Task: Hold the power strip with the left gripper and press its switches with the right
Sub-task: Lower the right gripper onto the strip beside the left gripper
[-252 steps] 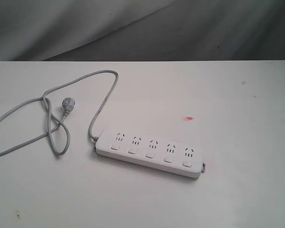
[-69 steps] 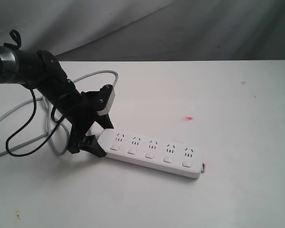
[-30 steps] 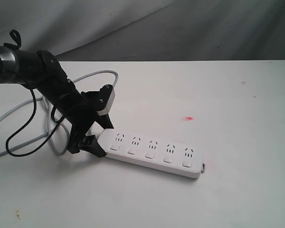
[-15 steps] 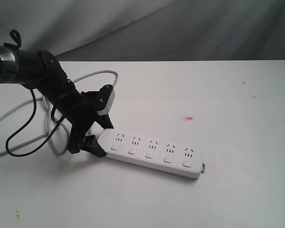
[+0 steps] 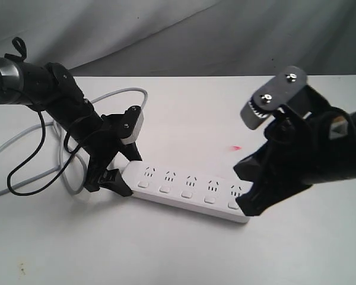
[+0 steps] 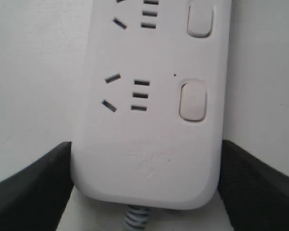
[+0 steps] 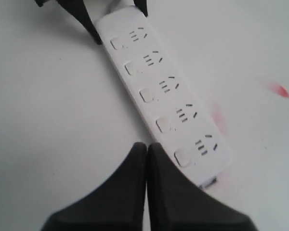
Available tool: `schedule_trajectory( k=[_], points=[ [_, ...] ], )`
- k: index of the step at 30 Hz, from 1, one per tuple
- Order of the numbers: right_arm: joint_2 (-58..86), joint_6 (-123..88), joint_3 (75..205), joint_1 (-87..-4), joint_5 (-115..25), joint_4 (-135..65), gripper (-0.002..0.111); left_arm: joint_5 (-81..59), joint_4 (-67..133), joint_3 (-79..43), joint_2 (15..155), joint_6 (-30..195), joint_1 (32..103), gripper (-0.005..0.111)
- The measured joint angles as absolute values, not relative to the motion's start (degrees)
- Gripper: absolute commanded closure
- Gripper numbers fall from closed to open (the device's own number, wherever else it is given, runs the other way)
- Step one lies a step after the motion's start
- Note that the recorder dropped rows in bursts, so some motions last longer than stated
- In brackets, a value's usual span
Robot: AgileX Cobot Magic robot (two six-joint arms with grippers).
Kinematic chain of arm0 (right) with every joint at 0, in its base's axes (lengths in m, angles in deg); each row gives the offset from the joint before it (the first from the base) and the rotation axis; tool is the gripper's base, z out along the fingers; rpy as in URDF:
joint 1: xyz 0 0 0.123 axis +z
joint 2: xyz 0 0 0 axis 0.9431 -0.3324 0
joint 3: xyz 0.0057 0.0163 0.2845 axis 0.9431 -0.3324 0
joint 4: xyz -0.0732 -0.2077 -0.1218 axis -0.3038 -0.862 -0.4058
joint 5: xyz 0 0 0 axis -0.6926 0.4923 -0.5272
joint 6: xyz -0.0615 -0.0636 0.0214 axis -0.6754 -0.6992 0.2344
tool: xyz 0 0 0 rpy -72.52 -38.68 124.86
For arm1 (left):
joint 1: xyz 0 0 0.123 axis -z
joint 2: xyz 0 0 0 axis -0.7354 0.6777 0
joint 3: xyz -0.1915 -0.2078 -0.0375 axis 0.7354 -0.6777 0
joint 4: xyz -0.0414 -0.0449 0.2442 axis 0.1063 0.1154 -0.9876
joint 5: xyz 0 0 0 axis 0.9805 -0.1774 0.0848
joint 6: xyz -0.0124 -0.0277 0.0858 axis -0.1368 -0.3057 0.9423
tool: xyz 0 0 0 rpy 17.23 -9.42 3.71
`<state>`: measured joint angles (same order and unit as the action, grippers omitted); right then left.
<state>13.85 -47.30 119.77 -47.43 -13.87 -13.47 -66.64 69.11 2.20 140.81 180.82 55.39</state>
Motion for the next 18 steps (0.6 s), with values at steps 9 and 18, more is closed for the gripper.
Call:
schedule_trajectory(
  k=[9,18],
  points=[
    [-2.16,-68.04,136.27,-47.30,-12.33,-3.90,0.108,-66.64,69.11,2.20,140.81,180.82,55.39,0.040],
    [-17.46,-89.35,144.48,-47.30,-10.96,13.55,0.108,-66.64,69.11,2.20,140.81,180.82,55.39,0.040]
  ],
)
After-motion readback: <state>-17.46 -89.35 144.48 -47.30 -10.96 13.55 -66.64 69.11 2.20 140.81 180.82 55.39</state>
